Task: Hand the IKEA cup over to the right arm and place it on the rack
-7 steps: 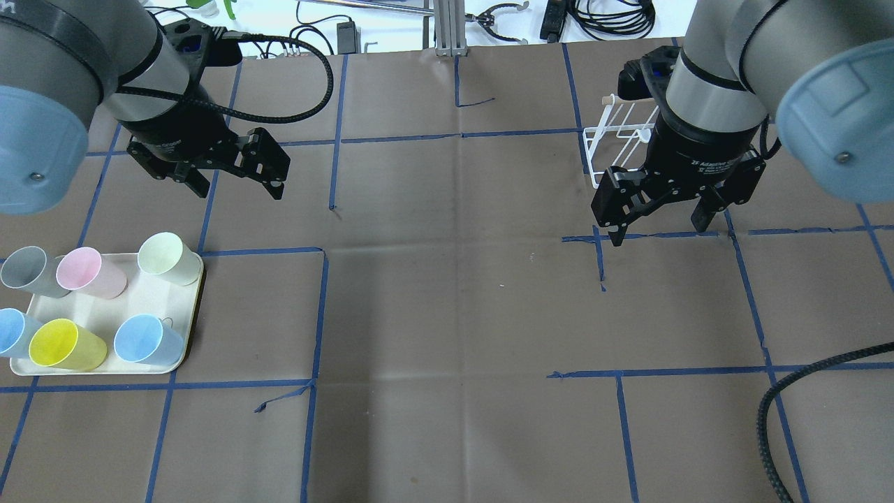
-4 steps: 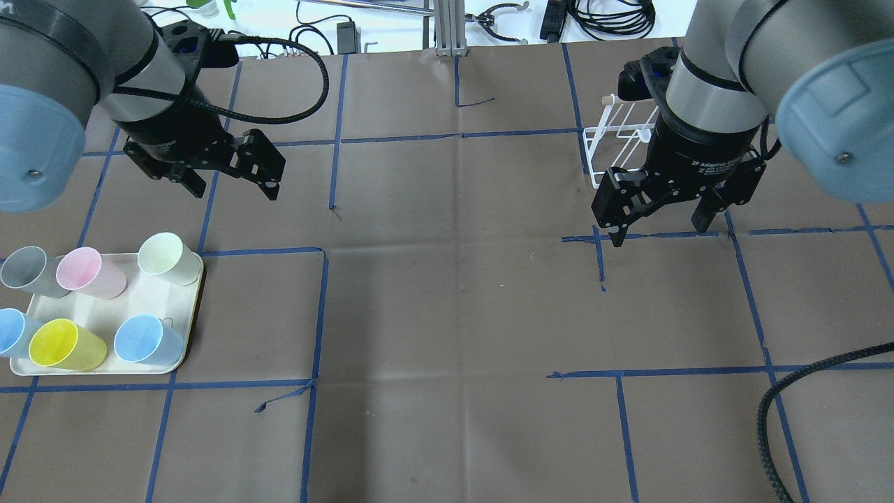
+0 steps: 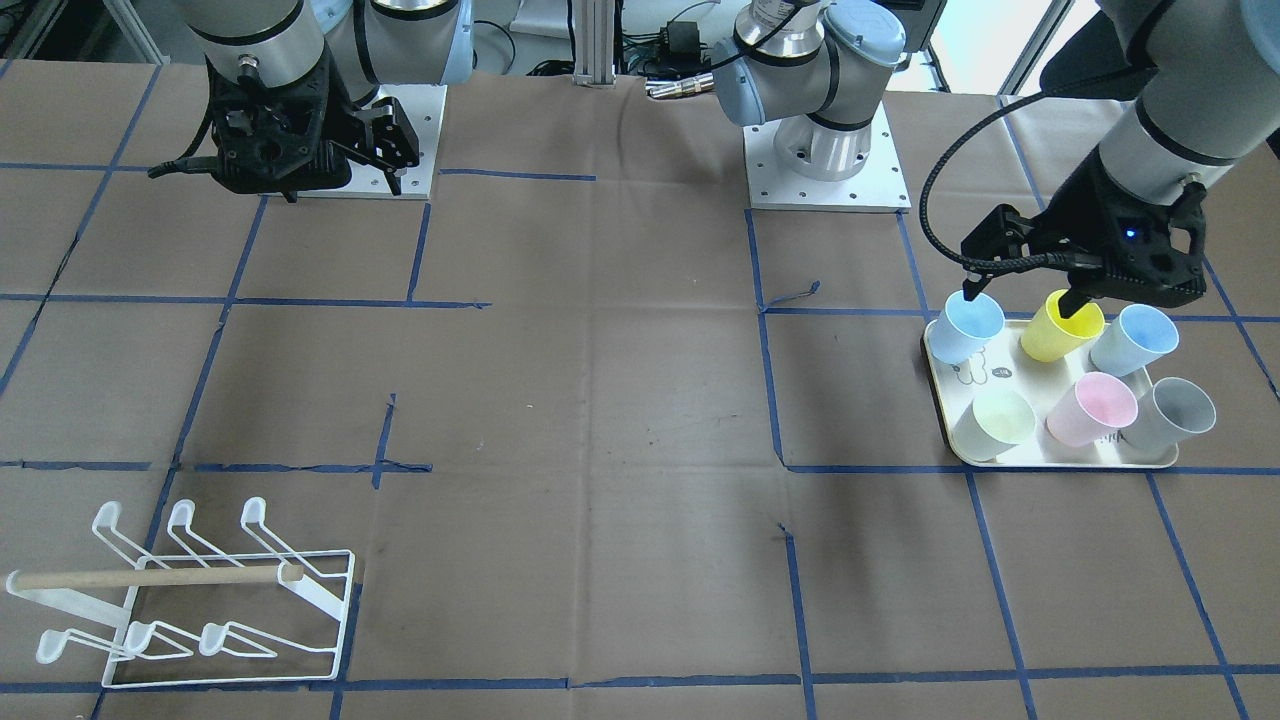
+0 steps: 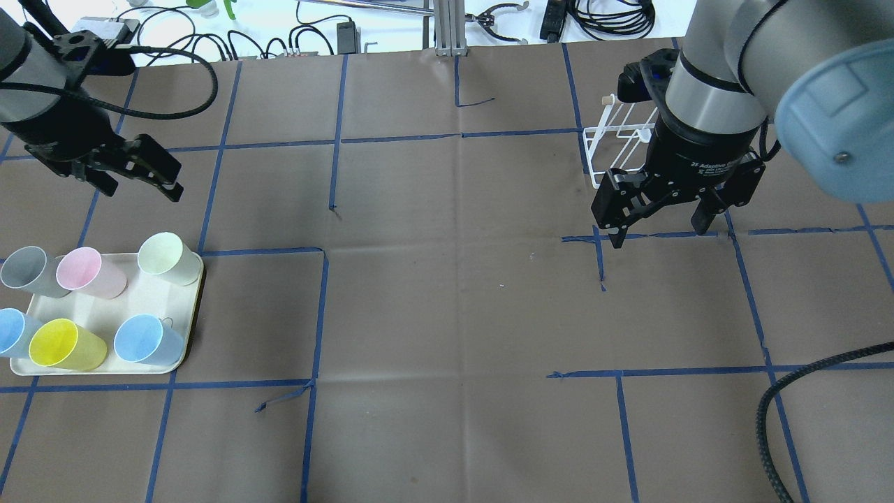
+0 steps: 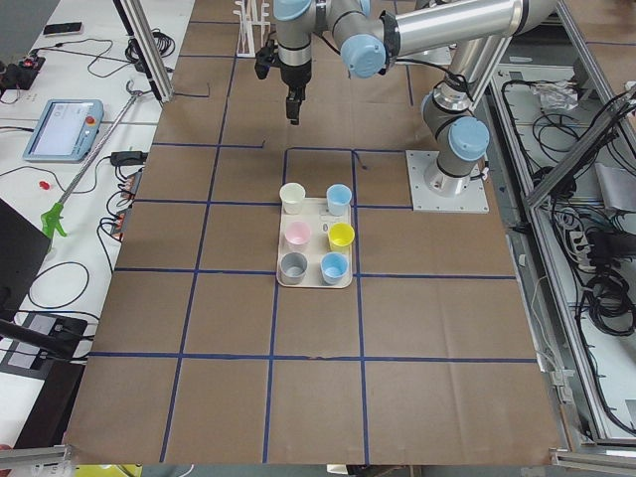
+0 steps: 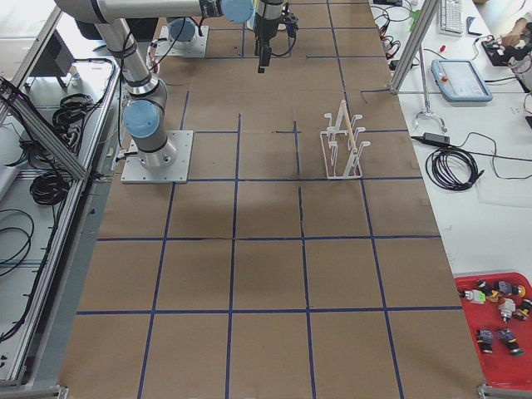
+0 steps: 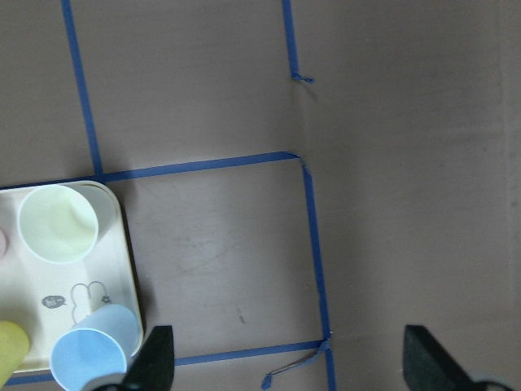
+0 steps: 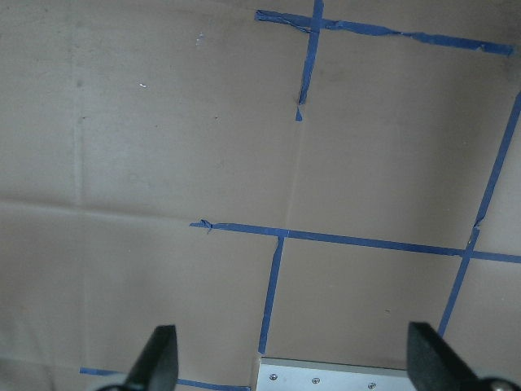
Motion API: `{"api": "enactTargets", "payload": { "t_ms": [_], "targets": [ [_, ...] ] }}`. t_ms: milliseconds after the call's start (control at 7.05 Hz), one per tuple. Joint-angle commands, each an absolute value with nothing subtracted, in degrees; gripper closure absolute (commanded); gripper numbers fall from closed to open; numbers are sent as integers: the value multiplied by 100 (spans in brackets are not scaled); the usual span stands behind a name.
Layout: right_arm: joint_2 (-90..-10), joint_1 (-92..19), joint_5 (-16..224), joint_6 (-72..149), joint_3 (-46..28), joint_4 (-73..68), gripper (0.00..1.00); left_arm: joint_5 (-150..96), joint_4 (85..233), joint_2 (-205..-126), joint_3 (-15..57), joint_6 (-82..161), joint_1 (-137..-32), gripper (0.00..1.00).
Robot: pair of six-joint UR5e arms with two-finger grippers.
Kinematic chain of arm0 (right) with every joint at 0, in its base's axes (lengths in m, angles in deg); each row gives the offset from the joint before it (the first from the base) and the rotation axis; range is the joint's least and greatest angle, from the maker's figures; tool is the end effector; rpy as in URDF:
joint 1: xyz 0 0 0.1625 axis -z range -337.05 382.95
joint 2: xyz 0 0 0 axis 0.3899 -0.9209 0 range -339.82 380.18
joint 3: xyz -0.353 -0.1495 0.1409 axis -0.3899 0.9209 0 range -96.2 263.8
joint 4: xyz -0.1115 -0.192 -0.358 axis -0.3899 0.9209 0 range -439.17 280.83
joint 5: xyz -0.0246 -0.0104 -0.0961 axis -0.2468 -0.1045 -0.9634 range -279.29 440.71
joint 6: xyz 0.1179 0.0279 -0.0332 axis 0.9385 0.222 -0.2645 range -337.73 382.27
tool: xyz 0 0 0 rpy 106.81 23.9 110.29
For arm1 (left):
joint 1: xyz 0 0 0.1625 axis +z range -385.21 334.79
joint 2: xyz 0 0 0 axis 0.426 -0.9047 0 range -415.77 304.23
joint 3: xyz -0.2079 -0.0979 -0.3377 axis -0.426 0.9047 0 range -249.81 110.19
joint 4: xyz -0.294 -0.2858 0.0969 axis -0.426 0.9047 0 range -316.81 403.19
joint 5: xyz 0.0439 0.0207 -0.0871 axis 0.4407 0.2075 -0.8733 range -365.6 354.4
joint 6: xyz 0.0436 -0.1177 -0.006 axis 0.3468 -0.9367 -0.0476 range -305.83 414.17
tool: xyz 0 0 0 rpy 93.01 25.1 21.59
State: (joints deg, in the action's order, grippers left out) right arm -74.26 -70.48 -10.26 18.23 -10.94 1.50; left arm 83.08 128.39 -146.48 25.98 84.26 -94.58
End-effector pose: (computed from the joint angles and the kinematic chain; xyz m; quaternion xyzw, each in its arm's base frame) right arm 0.1576 -0.4366 0.4270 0.0656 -0.9943 -0.0841 0.0080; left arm 0.0481 -0.5142 0.3972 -0.0823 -0.9964 -0.0085 0.0167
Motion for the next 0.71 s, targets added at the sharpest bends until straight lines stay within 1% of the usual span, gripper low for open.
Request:
{"api": "enactTargets", "payload": {
  "t_ms": [0, 284, 567],
  "targets": [
    [-7404, -7048, -1026, 1814, -1094, 143, 0, 8317, 12275, -14936, 2722, 8617, -9018, 0],
    [-7413, -7048, -1035, 1814, -1112, 134, 0, 8308, 12221, -15129, 2836, 8538, -8981, 0],
    [-7439, -7048, -1026, 1814, -1226, 178, 0, 8308, 11137, -15393, 3448, 8432, -8981, 0]
  ]
}}
